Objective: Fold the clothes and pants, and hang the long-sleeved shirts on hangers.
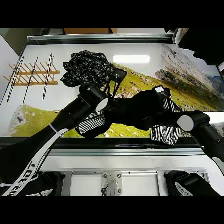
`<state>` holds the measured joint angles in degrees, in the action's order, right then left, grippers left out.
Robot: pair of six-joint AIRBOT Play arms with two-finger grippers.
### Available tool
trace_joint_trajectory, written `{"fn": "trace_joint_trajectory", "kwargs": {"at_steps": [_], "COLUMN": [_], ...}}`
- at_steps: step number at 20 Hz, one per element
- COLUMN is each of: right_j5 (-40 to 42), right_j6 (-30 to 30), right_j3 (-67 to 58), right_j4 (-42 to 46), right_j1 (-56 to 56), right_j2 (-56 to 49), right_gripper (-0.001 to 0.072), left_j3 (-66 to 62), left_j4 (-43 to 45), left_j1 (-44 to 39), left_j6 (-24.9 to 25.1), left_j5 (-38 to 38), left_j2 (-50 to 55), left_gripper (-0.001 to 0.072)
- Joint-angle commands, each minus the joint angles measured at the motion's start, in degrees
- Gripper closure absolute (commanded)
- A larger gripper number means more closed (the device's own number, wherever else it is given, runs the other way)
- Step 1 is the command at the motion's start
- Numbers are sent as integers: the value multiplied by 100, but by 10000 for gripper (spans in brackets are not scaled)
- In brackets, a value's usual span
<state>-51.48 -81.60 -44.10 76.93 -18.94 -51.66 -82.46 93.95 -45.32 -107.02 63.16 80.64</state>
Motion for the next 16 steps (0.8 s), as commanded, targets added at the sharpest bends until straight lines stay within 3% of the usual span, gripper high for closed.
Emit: {"fn": "trace_joint_trajectory", "kwargs": {"at_steps": [1, 6, 13, 16], "right_j5": [321, 393, 769, 778], "right_j6": [-310, -540, -4079, -4793], "right_j3": [31, 28, 28, 28], "right_j4": [391, 562, 2774, 3241], "right_j1": [-260, -310, -293, -293], "right_j2": [-282, -494, -789, -789], "right_gripper": [176, 176, 177, 177], "left_j3": [-4, -7, -9, -9], "left_j4": [-393, -595, -713, -741], "left_j1": [66, 66, 66, 66], "left_j6": [101, 98, 98, 98], "left_j5": [-24, -22, 319, 468], "left_j2": [-197, -205, -208, -208], "left_gripper": [694, 694, 694, 694]}}
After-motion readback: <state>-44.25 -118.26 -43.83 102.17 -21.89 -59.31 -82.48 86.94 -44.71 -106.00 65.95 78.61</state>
